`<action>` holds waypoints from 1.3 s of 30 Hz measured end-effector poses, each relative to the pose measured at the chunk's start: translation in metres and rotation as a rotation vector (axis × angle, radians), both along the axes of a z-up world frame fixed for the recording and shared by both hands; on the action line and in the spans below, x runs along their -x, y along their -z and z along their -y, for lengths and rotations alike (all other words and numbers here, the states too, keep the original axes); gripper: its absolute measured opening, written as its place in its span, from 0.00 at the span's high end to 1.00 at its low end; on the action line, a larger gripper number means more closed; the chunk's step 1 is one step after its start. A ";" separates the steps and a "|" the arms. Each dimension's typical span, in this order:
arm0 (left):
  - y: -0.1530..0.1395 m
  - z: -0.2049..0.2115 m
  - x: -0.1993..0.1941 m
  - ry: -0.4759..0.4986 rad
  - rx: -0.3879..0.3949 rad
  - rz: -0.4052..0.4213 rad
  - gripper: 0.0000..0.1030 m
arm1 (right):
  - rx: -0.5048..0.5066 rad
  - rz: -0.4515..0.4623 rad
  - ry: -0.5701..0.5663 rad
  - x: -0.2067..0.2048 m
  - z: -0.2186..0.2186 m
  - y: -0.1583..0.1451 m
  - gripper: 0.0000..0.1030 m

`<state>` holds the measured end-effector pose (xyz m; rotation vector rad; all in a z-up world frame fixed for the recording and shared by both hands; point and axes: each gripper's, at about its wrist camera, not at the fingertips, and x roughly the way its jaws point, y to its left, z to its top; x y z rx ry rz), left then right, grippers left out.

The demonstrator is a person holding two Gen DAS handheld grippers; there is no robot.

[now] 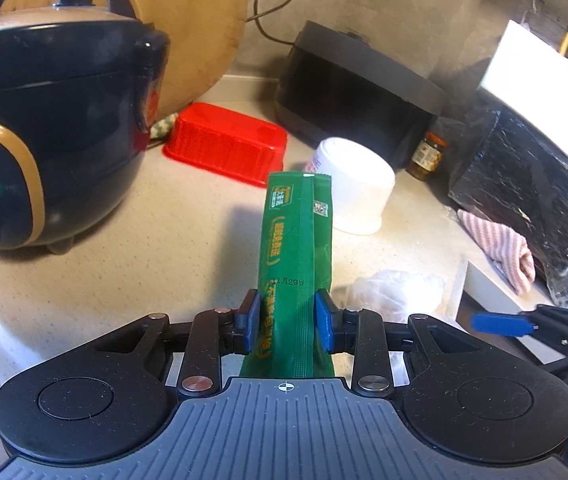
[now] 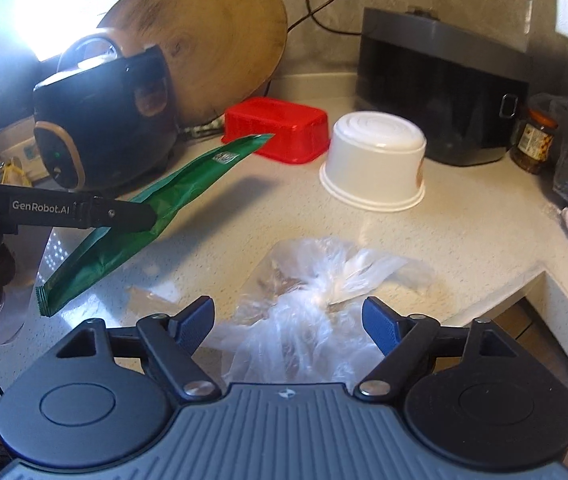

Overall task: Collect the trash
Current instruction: 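Hold the green packet in the left gripper while the right gripper grasps the clear plastic bag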

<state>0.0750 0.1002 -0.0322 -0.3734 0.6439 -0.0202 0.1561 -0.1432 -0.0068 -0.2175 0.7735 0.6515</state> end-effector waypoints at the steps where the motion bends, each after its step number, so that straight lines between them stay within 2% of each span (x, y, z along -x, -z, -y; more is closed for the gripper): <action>1: 0.000 0.001 0.000 0.002 0.001 -0.003 0.67 | 0.005 -0.008 -0.001 -0.001 -0.004 0.003 0.20; 7: 0.001 0.003 0.004 0.015 0.007 -0.021 0.67 | 0.087 -0.043 0.026 0.000 -0.022 0.027 0.19; 11: 0.000 -0.002 0.009 0.004 0.009 -0.025 0.67 | 0.156 -0.011 0.021 0.011 -0.022 0.027 0.17; 18: 0.002 -0.011 0.014 -0.038 0.020 -0.048 0.67 | 0.202 0.047 -0.094 0.031 -0.024 0.022 0.13; 20: 0.003 -0.012 0.017 -0.044 0.020 -0.052 0.67 | 0.220 0.065 -0.073 0.024 -0.031 0.027 0.13; 23: 0.003 -0.013 0.019 -0.042 0.031 -0.056 0.67 | 0.194 0.089 0.006 0.004 -0.038 0.032 0.13; 31: 0.004 -0.010 0.020 -0.026 0.049 -0.048 0.68 | 0.084 0.001 0.179 -0.053 -0.018 0.053 0.12; 37: 0.010 -0.015 0.014 -0.042 0.058 -0.094 0.68 | 0.114 0.140 0.170 -0.063 -0.014 0.043 0.12; 39: 0.011 -0.015 0.012 -0.040 0.059 -0.101 0.68 | 0.131 0.159 0.184 -0.071 -0.014 0.043 0.12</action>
